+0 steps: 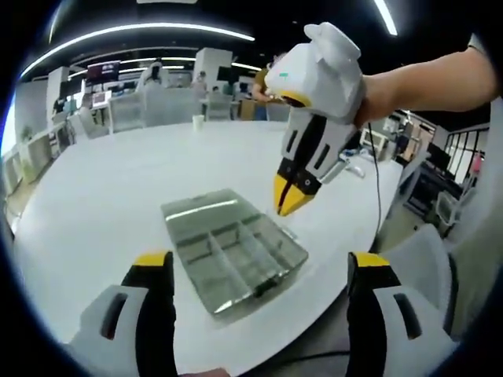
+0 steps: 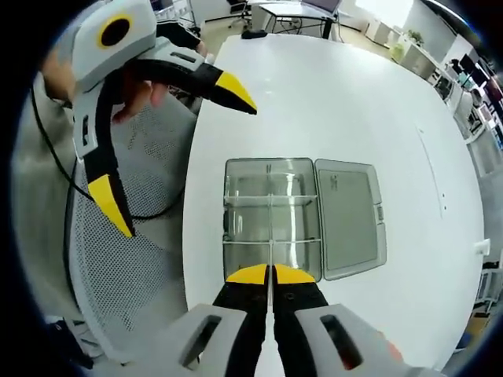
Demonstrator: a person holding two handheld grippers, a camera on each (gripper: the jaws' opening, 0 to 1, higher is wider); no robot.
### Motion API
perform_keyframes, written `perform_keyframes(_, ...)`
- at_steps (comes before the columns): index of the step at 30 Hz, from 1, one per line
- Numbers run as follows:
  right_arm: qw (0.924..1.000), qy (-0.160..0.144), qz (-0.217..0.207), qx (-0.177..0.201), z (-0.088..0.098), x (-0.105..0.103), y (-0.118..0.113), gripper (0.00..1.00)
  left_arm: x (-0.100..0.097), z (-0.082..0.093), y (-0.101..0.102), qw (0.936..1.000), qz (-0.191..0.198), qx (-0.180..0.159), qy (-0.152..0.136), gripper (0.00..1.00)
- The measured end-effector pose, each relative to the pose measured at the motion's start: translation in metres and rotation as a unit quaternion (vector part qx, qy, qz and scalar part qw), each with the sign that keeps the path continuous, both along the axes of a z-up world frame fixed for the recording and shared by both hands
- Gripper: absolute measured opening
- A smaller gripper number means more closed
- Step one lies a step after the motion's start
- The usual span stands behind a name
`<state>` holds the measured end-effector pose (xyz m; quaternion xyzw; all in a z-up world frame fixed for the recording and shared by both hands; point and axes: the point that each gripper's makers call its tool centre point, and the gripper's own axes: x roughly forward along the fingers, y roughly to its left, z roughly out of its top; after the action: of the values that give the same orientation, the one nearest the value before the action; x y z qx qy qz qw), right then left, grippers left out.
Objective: Insert the divider into the dual guide fixture by aligning both edges with the guide slots and pushing it downward to the bottom, including one-sided entry, uneven engagement, binding, and posture correction.
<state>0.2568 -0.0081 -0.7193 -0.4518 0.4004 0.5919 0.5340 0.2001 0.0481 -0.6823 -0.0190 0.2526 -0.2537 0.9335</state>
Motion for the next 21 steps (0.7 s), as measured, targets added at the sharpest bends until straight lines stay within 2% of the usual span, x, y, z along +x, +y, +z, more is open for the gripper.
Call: perform_keyframes(21, 1.0, 0.004, 0.005, -0.006, -0.011, 0.002, 0.0, 0.0, 0.002, -0.002, 0.003, 1.0, 0.003, -0.002, 0.005, 0.89)
